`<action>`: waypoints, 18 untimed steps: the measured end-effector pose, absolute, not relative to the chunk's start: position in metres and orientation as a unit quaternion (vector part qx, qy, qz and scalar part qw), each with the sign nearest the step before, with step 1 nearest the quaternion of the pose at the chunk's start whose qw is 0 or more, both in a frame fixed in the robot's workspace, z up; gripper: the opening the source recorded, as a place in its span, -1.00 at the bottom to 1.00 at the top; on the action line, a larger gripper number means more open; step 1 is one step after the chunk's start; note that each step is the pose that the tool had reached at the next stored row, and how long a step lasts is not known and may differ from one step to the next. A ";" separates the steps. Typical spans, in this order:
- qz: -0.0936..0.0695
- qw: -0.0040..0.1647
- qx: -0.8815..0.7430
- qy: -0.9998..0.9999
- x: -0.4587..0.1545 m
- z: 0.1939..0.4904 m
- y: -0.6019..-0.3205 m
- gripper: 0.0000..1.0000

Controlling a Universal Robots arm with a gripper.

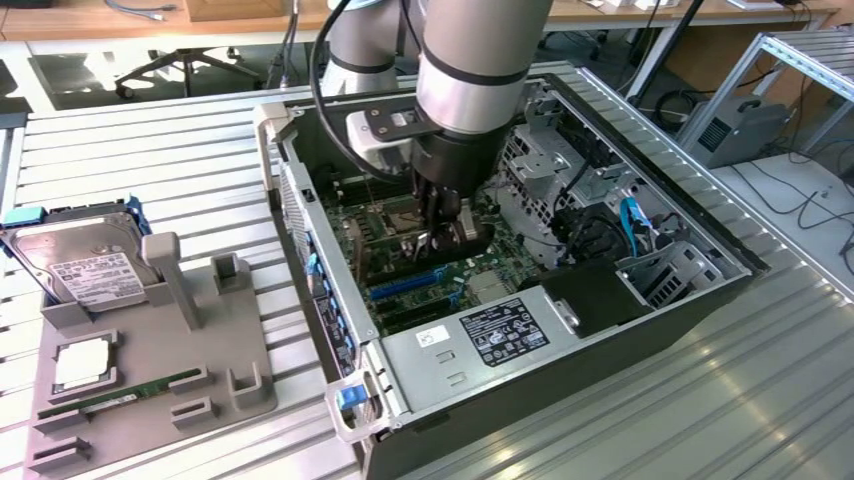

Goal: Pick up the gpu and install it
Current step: 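Insert the gpu into the slot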

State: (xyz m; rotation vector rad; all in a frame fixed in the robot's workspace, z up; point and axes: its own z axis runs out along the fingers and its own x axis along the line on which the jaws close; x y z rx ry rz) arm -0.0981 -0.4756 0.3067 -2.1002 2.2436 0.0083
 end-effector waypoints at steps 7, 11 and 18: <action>0.003 0.034 -0.683 0.730 -0.099 0.304 -0.476 -0.47; 0.003 0.034 -0.683 0.730 -0.099 0.303 -0.476 -0.47; 0.003 0.034 -0.683 0.730 -0.101 0.299 -0.476 -0.47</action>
